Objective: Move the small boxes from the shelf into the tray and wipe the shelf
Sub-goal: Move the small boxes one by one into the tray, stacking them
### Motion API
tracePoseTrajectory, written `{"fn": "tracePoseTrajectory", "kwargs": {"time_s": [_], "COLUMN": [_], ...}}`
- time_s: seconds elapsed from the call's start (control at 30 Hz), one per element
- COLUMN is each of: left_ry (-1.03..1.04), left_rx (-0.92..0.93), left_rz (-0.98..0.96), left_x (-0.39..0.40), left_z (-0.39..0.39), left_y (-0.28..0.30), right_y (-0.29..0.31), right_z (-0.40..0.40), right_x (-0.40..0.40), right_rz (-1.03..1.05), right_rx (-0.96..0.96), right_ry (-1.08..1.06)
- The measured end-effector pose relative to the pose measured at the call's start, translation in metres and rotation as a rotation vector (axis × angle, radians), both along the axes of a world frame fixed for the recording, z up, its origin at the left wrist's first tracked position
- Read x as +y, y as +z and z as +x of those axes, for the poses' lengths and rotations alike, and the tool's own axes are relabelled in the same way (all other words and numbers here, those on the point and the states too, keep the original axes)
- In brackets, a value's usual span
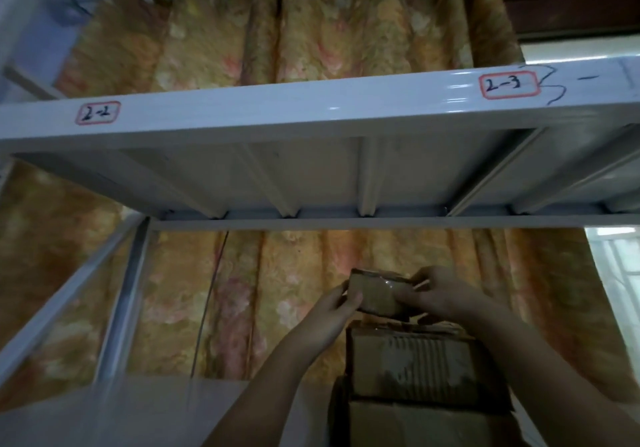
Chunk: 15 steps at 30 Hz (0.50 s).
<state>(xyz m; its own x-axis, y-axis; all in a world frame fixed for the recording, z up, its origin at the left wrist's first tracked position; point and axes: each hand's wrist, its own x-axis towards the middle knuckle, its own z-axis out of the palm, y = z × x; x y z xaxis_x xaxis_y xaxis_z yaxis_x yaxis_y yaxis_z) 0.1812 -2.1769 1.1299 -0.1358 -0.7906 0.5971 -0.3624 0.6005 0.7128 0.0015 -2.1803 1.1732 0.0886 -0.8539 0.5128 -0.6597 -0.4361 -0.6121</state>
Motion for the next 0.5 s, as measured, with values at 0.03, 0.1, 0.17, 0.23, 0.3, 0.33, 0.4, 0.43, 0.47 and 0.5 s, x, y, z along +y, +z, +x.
{"fn": "tracePoseTrajectory", "kwargs": {"time_s": [0.03, 0.1, 0.17, 0.23, 0.3, 0.33, 0.4, 0.43, 0.47, 0.5], "left_ry": [-0.017, -0.043, -0.046, -0.020, 0.012, 0.027, 0.047, 0.051, 0.050, 0.049], "left_rx": [-0.009, -0.017, -0.015, -0.029, -0.036, -0.036, -0.027, -0.025, -0.023, -0.018], "left_rz": [0.006, 0.023, 0.034, 0.016, -0.006, -0.013, -0.010, -0.003, 0.006, 0.017], "left_x": [-0.001, -0.005, -0.004, -0.003, -0.003, -0.003, -0.004, -0.004, -0.004, -0.004], "left_z": [0.001, 0.004, 0.005, 0.006, 0.006, 0.007, 0.008, 0.008, 0.008, 0.008], "left_y": [-0.002, -0.007, -0.010, -0.011, -0.011, -0.011, -0.012, -0.012, -0.013, -0.014], "right_y": [-0.001, -0.002, -0.003, -0.005, -0.008, -0.009, -0.009, -0.010, -0.010, -0.011], "right_z": [0.000, 0.001, 0.004, 0.004, 0.003, 0.002, 0.002, 0.001, 0.002, 0.002], "right_x": [-0.002, -0.003, -0.002, -0.003, -0.003, -0.003, -0.003, -0.003, -0.004, -0.004], "right_rz": [-0.011, -0.079, -0.121, -0.116, -0.108, -0.111, -0.123, -0.125, -0.129, -0.129], "right_rx": [0.060, 0.166, 0.214, 0.244, 0.247, 0.245, 0.253, 0.264, 0.277, 0.285], "right_ry": [-0.018, -0.070, -0.089, -0.083, -0.080, -0.080, -0.081, -0.080, -0.079, -0.077]}}
